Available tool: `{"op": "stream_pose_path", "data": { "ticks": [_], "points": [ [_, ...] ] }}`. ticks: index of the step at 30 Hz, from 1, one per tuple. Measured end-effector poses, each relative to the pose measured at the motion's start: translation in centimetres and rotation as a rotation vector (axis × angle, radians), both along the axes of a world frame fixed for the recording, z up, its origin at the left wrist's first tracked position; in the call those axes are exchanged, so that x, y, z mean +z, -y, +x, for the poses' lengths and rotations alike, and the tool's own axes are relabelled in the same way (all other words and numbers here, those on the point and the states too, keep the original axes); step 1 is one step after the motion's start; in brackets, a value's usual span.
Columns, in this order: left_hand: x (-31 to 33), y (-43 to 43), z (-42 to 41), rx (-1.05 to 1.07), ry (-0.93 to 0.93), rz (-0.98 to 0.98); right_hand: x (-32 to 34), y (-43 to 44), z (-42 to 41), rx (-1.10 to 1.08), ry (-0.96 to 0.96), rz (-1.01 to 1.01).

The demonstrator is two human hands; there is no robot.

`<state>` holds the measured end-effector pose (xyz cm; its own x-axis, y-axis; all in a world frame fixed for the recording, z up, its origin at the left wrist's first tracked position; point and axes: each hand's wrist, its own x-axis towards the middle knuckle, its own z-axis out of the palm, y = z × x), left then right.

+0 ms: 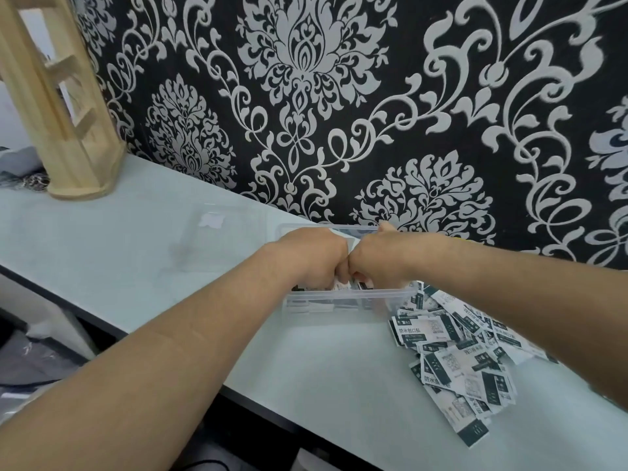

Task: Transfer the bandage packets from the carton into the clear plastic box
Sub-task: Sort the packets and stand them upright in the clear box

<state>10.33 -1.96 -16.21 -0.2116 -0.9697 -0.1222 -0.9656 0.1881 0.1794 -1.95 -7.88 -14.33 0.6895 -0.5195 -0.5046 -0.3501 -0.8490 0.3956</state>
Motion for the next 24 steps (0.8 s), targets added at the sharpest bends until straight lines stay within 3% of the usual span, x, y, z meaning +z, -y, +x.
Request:
{"op": "stream_pose_path", "data": {
  "ticks": [4,8,14,17,20,24],
  "points": [
    [0.3,-0.1,-0.2,0.013,-0.024,0.011,0.0,0.3,-0.2,-0.011,0.03,-0.004],
    [1.0,0.0,-0.2,0.036,-0.028,-0.019,1.5,0.1,-0.9,-0.057,0.191,0.074],
    [3.9,-1.1,-2.1,0.112,-0.247,-0.214,6.7,-1.9,-5.0,-0.247,0.822,0.149],
    [5.3,-2.6,-5.9,0.101,-0.337,-0.281,7.1,-3.8,-9.8,-0.384,1.003,0.201],
    [4.2,-4.4,-10.5,0.045,-0.345,-0.174,4.5,-5.9,-14.5,-0.556,1.004,0.258],
    [0.5,-5.9,-14.6,0.03,-0.164,-0.081,-0.7,-7.2,-18.1,-0.686,0.883,0.264]
  ]
}}
